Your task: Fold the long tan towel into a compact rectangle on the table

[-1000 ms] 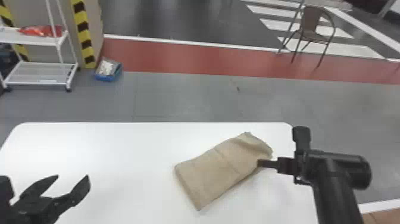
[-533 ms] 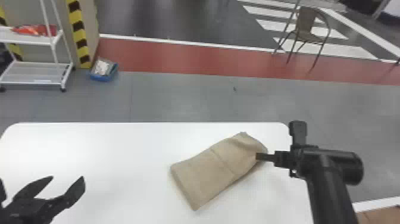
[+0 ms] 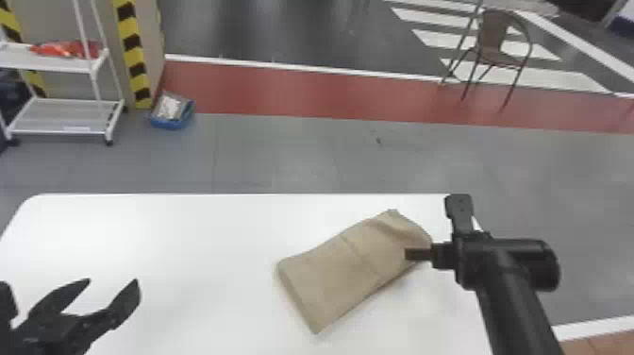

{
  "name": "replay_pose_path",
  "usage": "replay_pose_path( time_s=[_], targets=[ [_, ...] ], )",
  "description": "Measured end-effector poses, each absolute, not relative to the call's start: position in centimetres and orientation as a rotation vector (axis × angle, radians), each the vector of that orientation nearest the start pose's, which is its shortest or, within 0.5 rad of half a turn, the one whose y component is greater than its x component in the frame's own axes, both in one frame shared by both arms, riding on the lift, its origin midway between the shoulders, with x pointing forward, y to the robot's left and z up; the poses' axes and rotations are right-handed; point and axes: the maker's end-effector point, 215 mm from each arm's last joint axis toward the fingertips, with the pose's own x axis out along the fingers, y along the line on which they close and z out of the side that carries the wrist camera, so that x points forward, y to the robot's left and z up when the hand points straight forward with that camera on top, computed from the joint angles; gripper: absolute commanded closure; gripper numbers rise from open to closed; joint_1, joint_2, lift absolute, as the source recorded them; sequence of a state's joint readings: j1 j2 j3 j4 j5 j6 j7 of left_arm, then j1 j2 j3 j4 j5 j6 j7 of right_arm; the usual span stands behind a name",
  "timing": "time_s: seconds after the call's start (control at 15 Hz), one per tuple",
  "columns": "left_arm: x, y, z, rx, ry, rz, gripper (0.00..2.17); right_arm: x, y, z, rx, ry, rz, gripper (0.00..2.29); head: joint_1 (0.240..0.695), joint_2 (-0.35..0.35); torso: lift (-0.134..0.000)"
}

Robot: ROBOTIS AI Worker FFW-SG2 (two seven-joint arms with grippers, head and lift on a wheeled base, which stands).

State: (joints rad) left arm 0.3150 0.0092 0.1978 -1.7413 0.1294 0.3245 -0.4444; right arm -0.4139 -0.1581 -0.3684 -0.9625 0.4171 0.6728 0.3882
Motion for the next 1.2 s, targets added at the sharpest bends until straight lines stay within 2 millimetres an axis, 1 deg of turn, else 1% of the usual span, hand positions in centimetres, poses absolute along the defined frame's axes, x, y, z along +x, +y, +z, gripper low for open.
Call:
replay_pose_path(
  time_s=[0.07, 0.13, 0.2, 0.27, 0.33, 0.4, 0.47, 0.53, 0.67, 0.73, 0.87, 1.0, 1.2],
  targets=[
    [45.3, 24.3, -49.3, -0.203, 0.421, -0.250, 0.15, 55.2, -45.2, -57.0, -0.068, 0.925, -0.112, 0.23, 0.695, -0.228, 0.000],
    [45.2, 24.3, -49.3, -0.204, 0.421, -0.251, 0.15, 55.1, -45.2, -57.2, -0.075, 0.928, -0.111, 0.35, 0.695, -0.227, 0.000],
    [45.2, 24.4, -49.3, -0.204, 0.420, -0.252, 0.15, 55.0, -45.2, -57.3, -0.082, 0.931, -0.110, 0.52, 0.695, -0.227, 0.000],
    [45.1, 24.4, -49.3, -0.203, 0.420, -0.251, 0.15, 55.0, -45.2, -57.4, -0.090, 0.934, -0.110, 0.78, 0.695, -0.227, 0.000],
    [45.1, 24.4, -49.3, -0.203, 0.420, -0.251, 0.15, 55.0, -45.2, -57.4, -0.096, 0.935, -0.109, 1.10, 0.695, -0.227, 0.000],
    [45.0, 24.4, -49.3, -0.203, 0.420, -0.252, 0.15, 55.0, -45.1, -57.4, -0.101, 0.935, -0.106, 1.48, 0.695, -0.226, 0.000],
    [44.9, 24.4, -49.3, -0.203, 0.420, -0.252, 0.15, 55.0, -44.9, -57.5, -0.104, 0.936, -0.103, 1.71, 0.695, -0.225, 0.000],
    [44.8, 24.5, -49.3, -0.202, 0.421, -0.251, 0.15, 55.0, -44.8, -57.6, -0.104, 0.936, -0.101, 1.86, 0.695, -0.223, 0.000],
    [44.7, 24.6, -49.4, -0.201, 0.422, -0.249, 0.15, 54.9, -44.8, -57.7, -0.106, 0.935, -0.101, 2.02, 0.695, -0.222, 0.000],
    [44.7, 24.6, -49.4, -0.201, 0.421, -0.249, 0.15, 54.9, -44.7, -57.7, -0.109, 0.936, -0.100, 2.18, 0.695, -0.221, 0.000],
    [44.6, 24.6, -49.3, -0.200, 0.419, -0.249, 0.15, 54.6, -44.5, -58.0, -0.121, 0.943, -0.094, 2.22, 0.695, -0.220, 0.000],
    [44.6, 24.6, -49.3, -0.199, 0.418, -0.248, 0.15, 53.4, -44.0, -58.6, -0.112, 0.958, -0.078, 2.22, 0.695, -0.216, 0.000],
    [44.6, 25.2, -49.3, -0.197, 0.420, -0.240, 0.15, 50.3, -41.9, -58.6, -0.058, 0.988, -0.056, 2.22, 0.695, -0.199, 0.000]
  ],
)
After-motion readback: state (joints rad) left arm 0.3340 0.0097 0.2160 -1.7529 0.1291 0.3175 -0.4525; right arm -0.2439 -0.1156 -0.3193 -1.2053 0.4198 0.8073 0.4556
